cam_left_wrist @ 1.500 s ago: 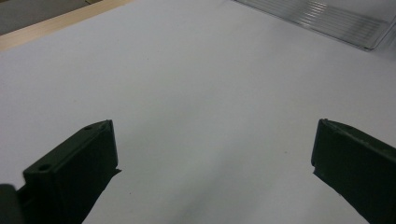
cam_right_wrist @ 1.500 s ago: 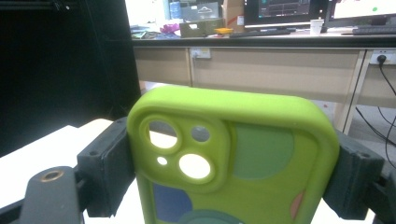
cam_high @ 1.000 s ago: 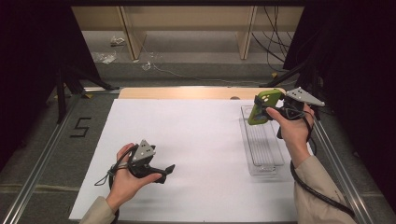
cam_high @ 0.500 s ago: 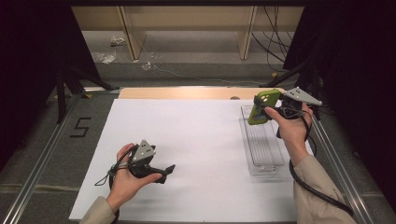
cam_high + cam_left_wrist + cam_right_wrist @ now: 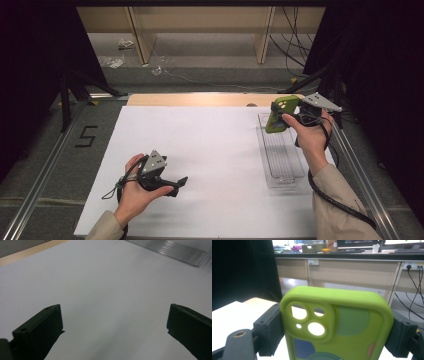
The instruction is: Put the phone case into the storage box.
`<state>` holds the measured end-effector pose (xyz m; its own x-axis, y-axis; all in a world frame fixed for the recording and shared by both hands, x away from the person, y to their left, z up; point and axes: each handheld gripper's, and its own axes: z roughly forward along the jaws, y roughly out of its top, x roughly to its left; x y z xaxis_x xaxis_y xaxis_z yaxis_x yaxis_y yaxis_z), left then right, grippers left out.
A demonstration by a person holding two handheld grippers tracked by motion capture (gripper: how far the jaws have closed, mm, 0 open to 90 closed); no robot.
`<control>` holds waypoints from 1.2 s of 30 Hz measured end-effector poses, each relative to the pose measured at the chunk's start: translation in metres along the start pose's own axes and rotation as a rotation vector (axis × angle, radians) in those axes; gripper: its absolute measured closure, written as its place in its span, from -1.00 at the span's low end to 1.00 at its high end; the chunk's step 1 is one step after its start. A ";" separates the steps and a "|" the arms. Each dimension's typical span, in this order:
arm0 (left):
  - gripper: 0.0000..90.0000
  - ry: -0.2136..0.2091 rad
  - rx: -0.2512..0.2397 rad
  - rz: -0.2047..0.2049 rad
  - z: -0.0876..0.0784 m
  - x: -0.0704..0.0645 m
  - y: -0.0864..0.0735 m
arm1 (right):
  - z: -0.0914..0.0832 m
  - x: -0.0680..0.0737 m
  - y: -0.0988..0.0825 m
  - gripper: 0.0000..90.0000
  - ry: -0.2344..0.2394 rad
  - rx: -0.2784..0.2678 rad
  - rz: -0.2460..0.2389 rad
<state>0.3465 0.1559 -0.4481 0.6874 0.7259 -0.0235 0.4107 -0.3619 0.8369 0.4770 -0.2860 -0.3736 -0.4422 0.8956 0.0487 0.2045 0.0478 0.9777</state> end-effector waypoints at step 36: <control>-1.00 0.000 0.001 -0.001 0.000 0.000 0.000 | 0.026 0.002 -0.002 -0.60 -0.029 0.036 -0.023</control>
<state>0.3468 0.1561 -0.4485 0.6870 0.7262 -0.0239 0.4120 -0.3623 0.8361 0.4988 -0.2730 -0.3803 -0.4221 0.9063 0.0201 0.2262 0.0838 0.9705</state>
